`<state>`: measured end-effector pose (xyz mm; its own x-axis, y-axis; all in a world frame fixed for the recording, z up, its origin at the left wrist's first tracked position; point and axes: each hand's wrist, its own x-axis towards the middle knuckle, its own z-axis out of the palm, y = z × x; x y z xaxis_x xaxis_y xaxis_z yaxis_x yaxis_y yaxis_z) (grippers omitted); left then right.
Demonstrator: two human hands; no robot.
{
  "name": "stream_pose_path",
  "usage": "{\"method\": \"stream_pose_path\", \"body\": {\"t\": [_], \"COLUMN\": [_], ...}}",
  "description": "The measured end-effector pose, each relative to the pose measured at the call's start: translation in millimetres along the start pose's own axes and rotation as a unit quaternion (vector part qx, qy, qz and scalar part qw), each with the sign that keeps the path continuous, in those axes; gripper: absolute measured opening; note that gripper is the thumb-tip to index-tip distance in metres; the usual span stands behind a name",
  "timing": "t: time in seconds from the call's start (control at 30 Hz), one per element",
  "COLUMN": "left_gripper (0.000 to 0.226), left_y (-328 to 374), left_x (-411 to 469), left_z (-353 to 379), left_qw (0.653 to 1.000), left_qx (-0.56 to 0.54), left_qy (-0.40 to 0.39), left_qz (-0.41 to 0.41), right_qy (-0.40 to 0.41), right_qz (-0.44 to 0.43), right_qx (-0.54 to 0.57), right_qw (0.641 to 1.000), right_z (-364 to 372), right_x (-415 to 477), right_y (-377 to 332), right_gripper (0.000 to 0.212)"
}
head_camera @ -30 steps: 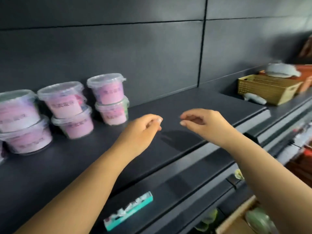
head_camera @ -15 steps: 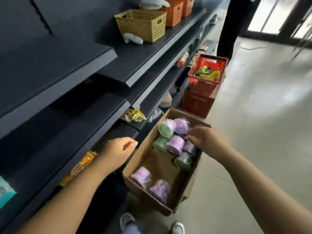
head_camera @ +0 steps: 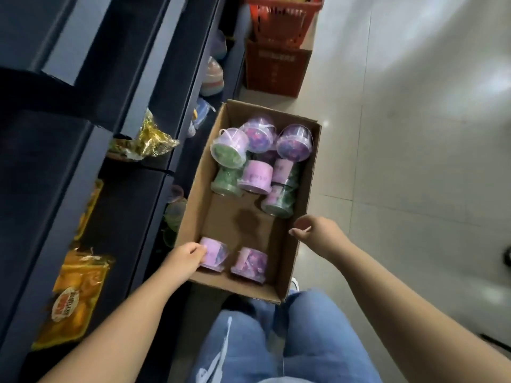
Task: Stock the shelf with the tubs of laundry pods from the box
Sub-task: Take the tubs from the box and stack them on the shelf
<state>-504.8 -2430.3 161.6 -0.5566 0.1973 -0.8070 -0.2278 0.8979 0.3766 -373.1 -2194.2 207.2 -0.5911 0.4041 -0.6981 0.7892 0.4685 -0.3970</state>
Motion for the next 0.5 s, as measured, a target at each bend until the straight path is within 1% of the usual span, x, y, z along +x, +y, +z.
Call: {"method": "stream_pose_path", "body": {"t": [0.1, 0.2, 0.27, 0.33, 0.4, 0.43, 0.5], "left_gripper": [0.032, 0.025, 0.035, 0.043, 0.041, 0.040, 0.053], "left_y": [-10, -25, -35, -45, -53, -57, -71], "left_x": [39, 82, 106, 127, 147, 155, 173], "left_z": [10, 24, 37, 54, 69, 79, 93], "left_qw": [0.999, 0.994, 0.986, 0.963, 0.932, 0.916, 0.897], "left_qx": [0.000, -0.027, -0.058, -0.139, -0.231, -0.257, -0.276], "left_qy": [-0.023, -0.029, -0.028, -0.025, -0.012, -0.004, 0.013], "left_qz": [-0.030, -0.101, -0.157, -0.230, -0.280, -0.308, -0.345], "right_qy": [-0.046, -0.100, -0.128, -0.146, -0.170, -0.182, -0.200], "right_qz": [0.046, 0.083, 0.113, 0.149, 0.184, 0.208, 0.257], "right_qx": [0.016, 0.026, 0.054, 0.087, 0.123, 0.138, 0.156], "right_qw": [0.998, 0.991, 0.984, 0.974, 0.960, 0.951, 0.932], "right_z": [28, 59, 83, 109, 134, 148, 173], "right_x": [32, 70, 94, 121, 141, 149, 163], "right_y": [4, 8, 13, 19, 26, 30, 37], "right_gripper": [0.034, 0.036, 0.038, 0.043, 0.048, 0.049, 0.060]}}
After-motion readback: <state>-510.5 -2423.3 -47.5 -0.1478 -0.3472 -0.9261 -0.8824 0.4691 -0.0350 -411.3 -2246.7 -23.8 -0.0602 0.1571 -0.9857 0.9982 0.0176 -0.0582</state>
